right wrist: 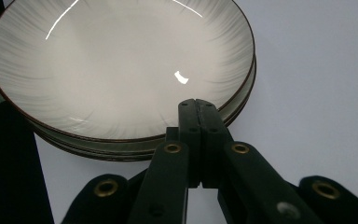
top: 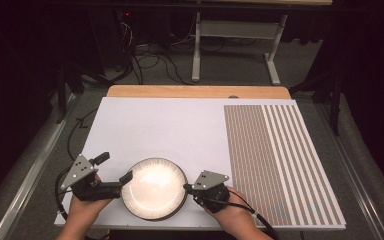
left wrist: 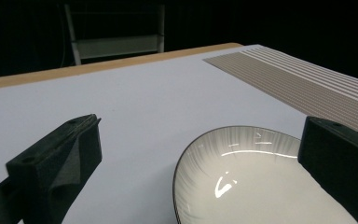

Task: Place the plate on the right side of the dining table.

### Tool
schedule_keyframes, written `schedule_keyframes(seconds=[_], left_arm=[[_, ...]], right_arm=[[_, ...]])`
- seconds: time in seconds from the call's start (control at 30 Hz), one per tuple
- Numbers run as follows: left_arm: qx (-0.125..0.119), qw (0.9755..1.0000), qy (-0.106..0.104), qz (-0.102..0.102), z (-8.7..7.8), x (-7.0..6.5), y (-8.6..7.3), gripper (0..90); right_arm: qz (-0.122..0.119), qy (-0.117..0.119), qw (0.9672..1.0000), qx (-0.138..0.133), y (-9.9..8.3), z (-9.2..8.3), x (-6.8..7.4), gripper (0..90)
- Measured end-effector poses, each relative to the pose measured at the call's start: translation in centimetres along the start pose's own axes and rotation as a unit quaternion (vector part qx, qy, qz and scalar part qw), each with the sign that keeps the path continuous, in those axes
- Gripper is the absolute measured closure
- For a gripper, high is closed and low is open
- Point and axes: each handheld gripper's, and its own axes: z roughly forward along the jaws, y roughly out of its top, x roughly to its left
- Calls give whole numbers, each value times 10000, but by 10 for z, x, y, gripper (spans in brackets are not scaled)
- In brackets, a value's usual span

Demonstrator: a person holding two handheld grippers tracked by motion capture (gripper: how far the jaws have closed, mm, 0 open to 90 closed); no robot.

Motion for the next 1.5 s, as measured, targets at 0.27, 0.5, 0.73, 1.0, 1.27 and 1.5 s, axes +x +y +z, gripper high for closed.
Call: schedule_keyframes(seconds=[0.27, 0.5, 0.73, 1.0, 1.27, 1.5], left_arm=[[543, 9969, -246, -509, 6, -1, -8, 2], [1339, 9893, -346, -458, 5, 6, -13, 28], [1625, 9841, -381, -607, 2, 13, -17, 60], [1681, 9816, -360, -828, 6, 12, -23, 83], [1767, 9772, -450, -1085, 7, 10, -28, 206], [1816, 9740, -430, -1287, 4, 9, -25, 347]], right_arm=[[18, 82, 10000, 33, 4, 5, 4, 900], [51, 243, 9997, 70, 6, 12, 8, 900], [36, 223, 9997, 27, 9, 14, 9, 900], [30, 284, 9996, 88, 10, 21, 13, 900], [26, 309, 9995, 80, 14, 23, 15, 900], [17, 315, 9995, 90, 14, 25, 15, 900]])
